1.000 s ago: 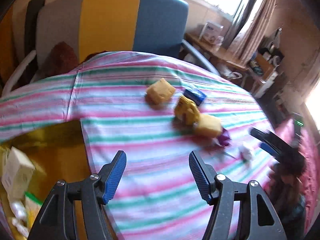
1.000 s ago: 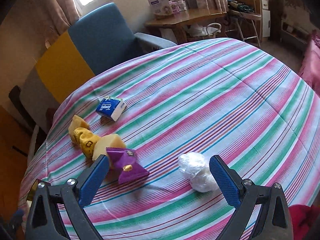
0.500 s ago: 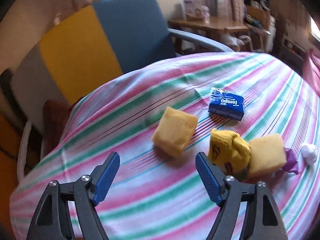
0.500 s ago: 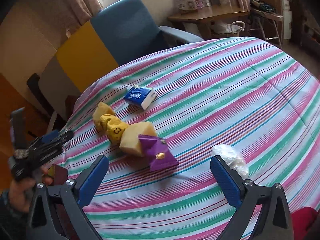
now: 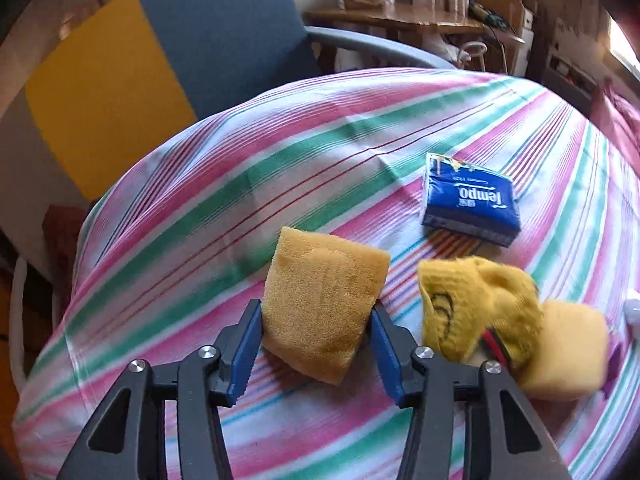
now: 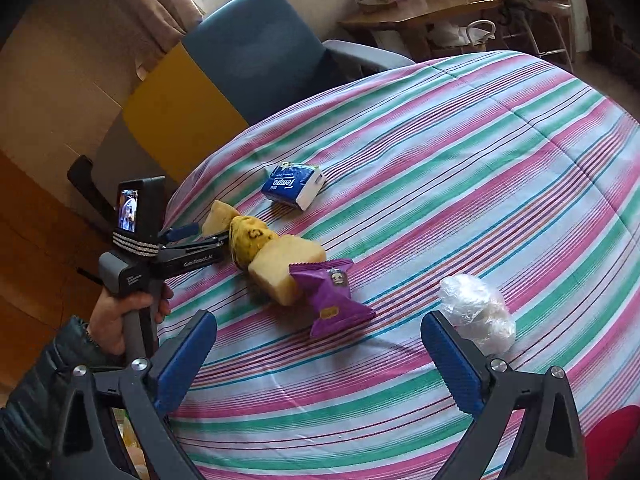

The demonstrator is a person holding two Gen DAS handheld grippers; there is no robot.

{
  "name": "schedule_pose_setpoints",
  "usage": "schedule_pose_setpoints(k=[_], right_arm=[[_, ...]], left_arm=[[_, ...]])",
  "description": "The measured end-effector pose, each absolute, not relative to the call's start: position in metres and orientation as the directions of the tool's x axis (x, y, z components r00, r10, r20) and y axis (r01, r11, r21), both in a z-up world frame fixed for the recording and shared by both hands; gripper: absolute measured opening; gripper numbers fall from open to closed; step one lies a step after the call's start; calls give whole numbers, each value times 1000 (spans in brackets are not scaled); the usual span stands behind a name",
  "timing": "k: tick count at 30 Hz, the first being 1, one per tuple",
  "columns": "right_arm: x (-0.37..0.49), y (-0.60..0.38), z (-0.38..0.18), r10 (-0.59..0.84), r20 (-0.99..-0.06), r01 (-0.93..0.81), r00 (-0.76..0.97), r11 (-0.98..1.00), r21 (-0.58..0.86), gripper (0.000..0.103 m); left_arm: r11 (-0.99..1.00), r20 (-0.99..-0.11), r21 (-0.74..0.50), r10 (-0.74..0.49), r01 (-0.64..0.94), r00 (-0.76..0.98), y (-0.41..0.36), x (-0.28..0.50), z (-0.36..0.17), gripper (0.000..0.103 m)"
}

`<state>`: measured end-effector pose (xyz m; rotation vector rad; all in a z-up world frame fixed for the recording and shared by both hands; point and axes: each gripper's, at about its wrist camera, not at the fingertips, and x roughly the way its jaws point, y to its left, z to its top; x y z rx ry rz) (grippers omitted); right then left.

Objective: Organize objects
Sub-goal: 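Grasp a yellow sponge block with the left tool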

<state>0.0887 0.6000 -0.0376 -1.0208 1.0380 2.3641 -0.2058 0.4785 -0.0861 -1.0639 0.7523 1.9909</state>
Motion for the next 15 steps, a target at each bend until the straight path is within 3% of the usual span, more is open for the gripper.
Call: schedule_pose_setpoints(k=[15], right_arm=[[77, 588, -42, 61, -781, -565, -621, -726, 392, 103]], left_arm=[[-646, -824, -68, 466, -760, -322, 348, -117, -17, 51]])
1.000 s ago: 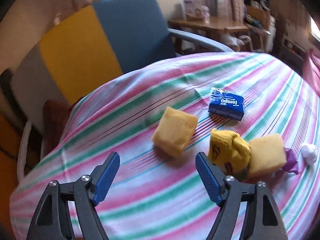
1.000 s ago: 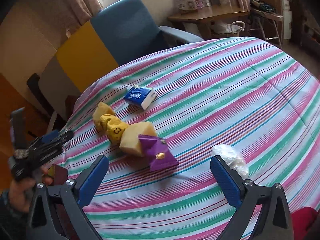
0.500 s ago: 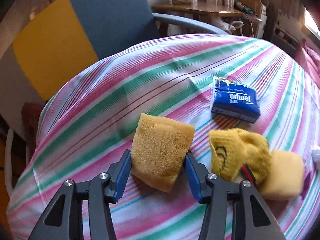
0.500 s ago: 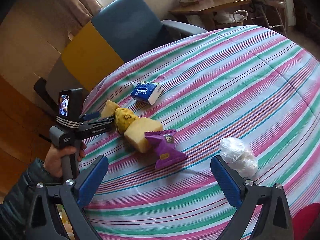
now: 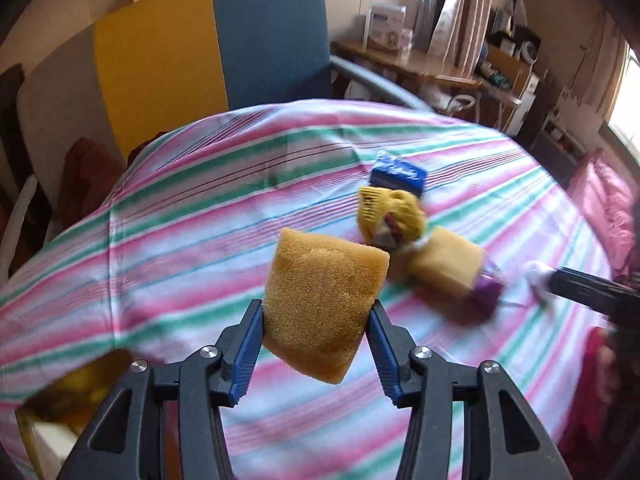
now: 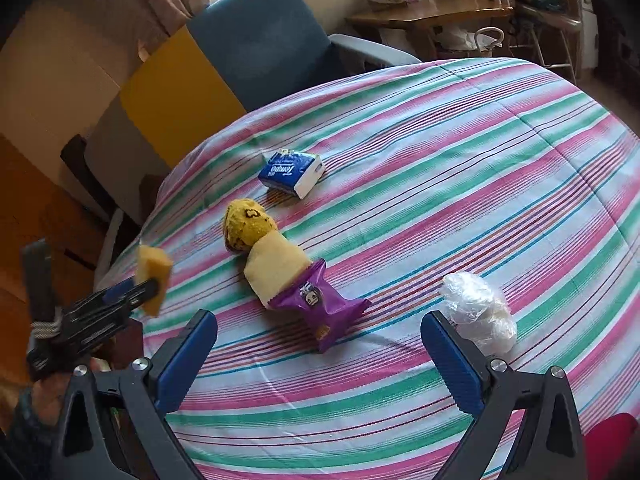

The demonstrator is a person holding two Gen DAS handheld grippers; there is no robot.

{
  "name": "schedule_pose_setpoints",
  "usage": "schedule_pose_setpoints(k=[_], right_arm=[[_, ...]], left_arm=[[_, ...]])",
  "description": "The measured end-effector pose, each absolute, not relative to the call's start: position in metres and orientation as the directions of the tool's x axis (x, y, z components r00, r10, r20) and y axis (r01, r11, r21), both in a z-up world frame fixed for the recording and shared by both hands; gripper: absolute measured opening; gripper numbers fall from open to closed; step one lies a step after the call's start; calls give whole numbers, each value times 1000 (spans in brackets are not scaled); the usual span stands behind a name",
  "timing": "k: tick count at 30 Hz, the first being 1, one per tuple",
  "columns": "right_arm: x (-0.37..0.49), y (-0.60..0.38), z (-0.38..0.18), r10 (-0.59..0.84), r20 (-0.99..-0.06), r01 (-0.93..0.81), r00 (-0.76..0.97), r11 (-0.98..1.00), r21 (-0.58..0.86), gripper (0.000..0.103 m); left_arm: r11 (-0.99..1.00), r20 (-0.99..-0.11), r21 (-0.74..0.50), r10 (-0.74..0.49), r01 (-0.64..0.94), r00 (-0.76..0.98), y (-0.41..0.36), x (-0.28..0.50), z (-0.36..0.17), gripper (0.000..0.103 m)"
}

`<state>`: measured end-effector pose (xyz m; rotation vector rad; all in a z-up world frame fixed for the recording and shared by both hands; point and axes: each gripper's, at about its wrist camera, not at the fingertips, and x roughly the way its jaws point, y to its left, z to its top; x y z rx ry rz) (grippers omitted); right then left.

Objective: Organize objects
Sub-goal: 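Grasp a yellow sponge block with the left tool, then grasp the second yellow sponge with the right tool while the left tool holds its sponge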

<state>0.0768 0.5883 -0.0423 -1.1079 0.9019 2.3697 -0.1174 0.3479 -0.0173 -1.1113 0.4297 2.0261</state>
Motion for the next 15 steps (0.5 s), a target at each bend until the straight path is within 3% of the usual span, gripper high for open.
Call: schedule_pose_setpoints(k=[7, 15], right_arm=[[66, 573, -45, 138, -803, -544, -580, -799, 256, 101], [16, 548, -38, 111, -820, -350, -562, -930, 114, 103]], left_arm=[[-658, -785, -155, 536, -737, -313, 295, -86, 10, 51], [-695, -772, -192, 543, -693, -330, 237, -66, 18, 51]])
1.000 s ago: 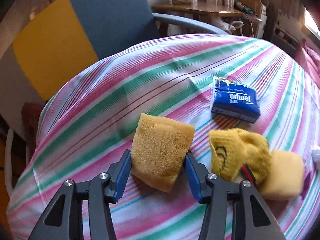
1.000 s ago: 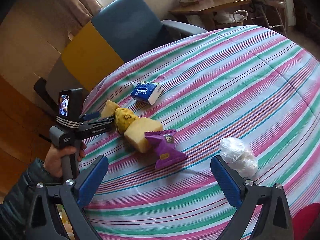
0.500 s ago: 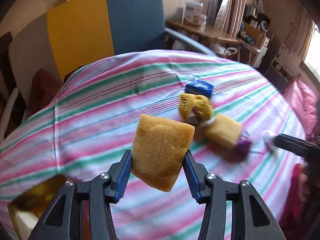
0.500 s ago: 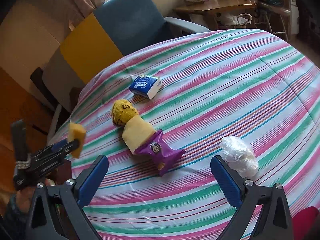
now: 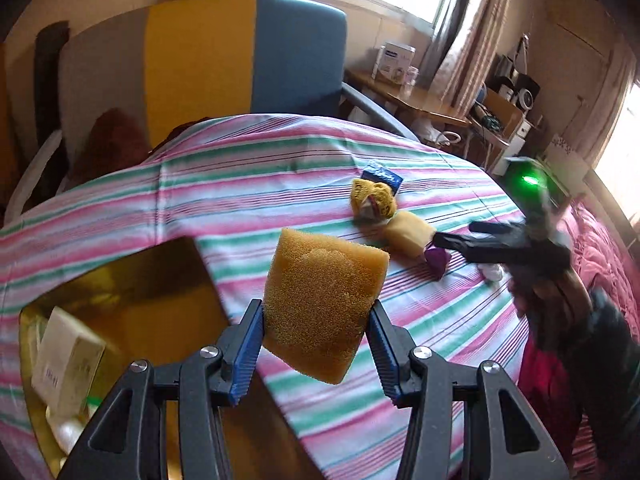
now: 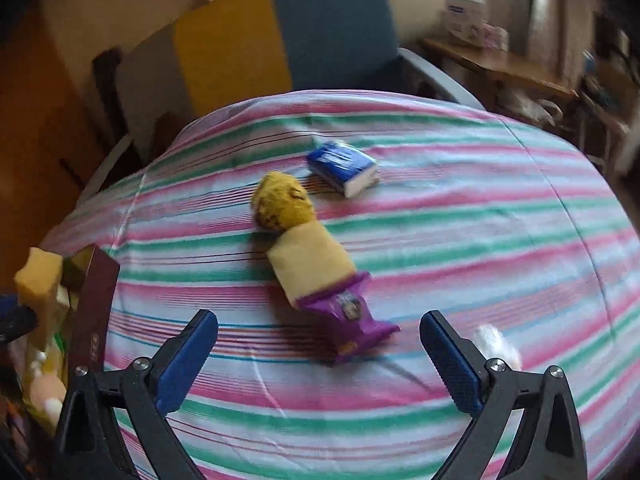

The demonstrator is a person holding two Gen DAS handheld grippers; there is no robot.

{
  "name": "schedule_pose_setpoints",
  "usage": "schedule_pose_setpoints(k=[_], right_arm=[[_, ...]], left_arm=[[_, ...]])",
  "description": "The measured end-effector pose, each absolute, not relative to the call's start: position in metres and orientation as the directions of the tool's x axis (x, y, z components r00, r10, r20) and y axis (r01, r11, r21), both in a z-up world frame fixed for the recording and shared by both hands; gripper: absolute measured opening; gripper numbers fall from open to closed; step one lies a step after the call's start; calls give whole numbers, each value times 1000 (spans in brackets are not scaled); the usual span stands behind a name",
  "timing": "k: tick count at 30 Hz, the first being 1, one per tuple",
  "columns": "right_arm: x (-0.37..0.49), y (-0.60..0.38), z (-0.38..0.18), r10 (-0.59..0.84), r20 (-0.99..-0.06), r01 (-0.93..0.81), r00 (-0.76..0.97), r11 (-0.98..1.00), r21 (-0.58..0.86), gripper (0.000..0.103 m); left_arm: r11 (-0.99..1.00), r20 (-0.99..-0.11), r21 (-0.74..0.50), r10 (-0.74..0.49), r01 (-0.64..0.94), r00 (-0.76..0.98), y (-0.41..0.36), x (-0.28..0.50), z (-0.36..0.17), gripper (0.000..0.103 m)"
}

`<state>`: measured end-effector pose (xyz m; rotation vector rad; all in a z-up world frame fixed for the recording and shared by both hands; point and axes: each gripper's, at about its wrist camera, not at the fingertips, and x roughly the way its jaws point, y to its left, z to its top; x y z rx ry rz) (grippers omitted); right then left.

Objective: Organize objects
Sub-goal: 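Grasp the second yellow sponge with the right tool while the left tool holds its sponge, then carry the sponge into the tray and open the left tool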

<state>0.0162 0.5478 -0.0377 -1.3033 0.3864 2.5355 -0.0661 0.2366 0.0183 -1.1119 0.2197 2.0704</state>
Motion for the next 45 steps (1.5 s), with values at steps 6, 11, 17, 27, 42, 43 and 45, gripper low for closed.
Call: schedule_pose_setpoints(k=[6, 11, 17, 27, 42, 43, 45], right_arm=[[-46, 555, -66, 139, -896, -304, -423, -953, -5, 103], [-77, 547, -93, 149, -933, -265, -328, -962, -61, 88], [-63, 499, -87, 113, -931, -148, -348, -987, -64, 54], [-3, 407, -93, 21, -913, 6, -408, -1000, -25, 55], [2, 407, -100, 25, -893, -18, -449, -1000, -19, 55], [3, 407, -99, 28, -893, -18, -449, -1000, -22, 55], [2, 406, -100, 30, -893, -17, -449, -1000, -25, 55]], left_arm=[[-757, -768, -212, 520, -618, -373, 188, -64, 19, 51], [-800, -771, -226, 496, -556, -399, 153, -63, 15, 51], [-848, -774, -238, 460, -474, -435, 115, -62, 6, 51], [-928, -789, -244, 358, -281, -499, 30, -54, -12, 51], [-961, -767, -91, 234, -260, -598, 48, -39, -4, 51], [-959, -763, -78, 233, -271, -603, 54, -39, -2, 51], [-954, -755, -50, 230, -295, -614, 65, -38, 1, 51]])
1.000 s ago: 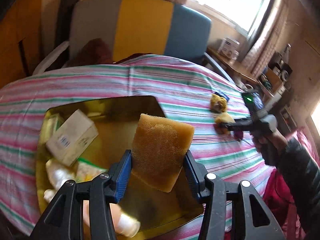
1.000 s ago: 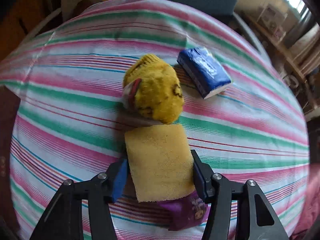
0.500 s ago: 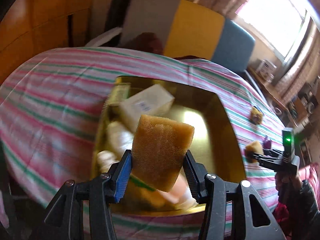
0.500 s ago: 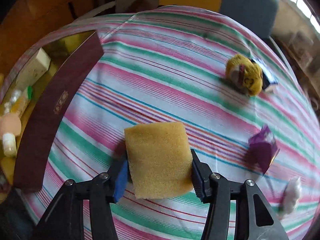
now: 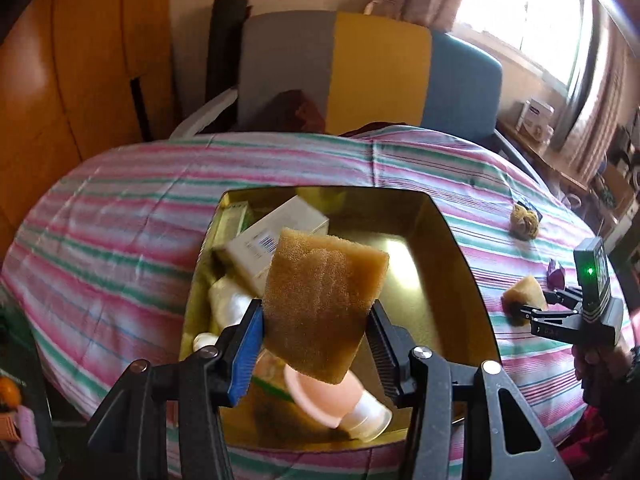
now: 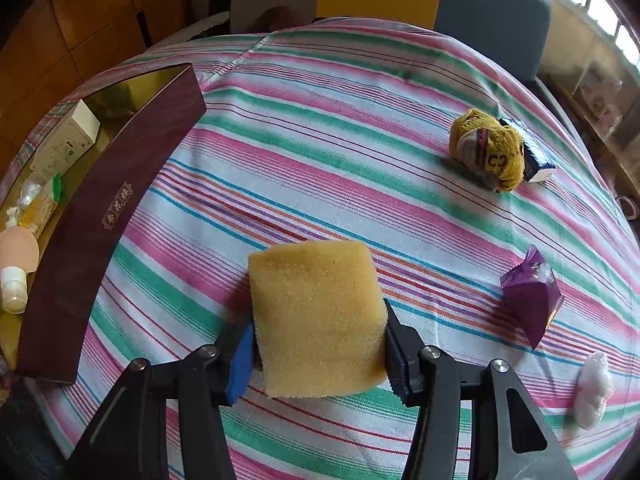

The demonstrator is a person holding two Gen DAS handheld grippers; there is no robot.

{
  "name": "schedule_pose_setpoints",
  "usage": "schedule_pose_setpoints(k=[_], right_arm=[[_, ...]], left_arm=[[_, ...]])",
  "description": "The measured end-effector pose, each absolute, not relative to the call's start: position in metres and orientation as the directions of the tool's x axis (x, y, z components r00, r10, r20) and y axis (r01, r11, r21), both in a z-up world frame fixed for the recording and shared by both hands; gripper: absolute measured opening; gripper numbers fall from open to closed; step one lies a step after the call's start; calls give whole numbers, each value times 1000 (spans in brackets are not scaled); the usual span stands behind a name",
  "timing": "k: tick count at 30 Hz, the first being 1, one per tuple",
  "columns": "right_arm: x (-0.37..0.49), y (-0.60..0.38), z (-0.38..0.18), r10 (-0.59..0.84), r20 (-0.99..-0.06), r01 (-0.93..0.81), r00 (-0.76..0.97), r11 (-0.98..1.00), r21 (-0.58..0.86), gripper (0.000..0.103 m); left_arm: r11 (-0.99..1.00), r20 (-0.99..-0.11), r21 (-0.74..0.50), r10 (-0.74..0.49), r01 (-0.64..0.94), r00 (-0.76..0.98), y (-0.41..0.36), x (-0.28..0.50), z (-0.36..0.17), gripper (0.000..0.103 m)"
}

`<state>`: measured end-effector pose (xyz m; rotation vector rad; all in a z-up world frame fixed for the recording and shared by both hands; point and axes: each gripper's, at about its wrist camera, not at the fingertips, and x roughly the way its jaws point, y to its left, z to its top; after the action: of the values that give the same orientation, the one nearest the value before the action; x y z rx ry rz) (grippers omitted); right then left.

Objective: Organize objects
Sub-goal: 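Carry the sponge into the tray and open the left tool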

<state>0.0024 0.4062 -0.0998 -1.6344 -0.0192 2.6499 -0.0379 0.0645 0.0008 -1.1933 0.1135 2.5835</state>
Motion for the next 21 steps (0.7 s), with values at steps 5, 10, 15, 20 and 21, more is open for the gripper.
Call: schedule_pose_setpoints(k=[5, 10, 15, 20, 21], right_arm=[[1, 407, -101, 24, -895, -15, -445, -1000, -20, 56], [1, 407, -101, 22, -896, -11, -444, -1000, -19, 56], [2, 407, -102, 18, -896, -12, -444, -1000, -14, 56], [1, 407, -103, 18, -896, -8, -445, -1000, -16, 56], [-2, 409, -104, 19, -896, -7, -444, -1000, -17, 56]], left_arm=[[-941, -754, -29, 242, -337, -610, 82, -40, 2, 51], [-931, -765, -33, 257, -364, -590, 93, -42, -3, 51], [-926, -782, -46, 266, -374, -563, 101, -46, -11, 51], [-923, -805, -73, 278, -378, -523, 106, -53, -22, 51], [-922, -811, -85, 284, -378, -512, 107, -56, -25, 51]])
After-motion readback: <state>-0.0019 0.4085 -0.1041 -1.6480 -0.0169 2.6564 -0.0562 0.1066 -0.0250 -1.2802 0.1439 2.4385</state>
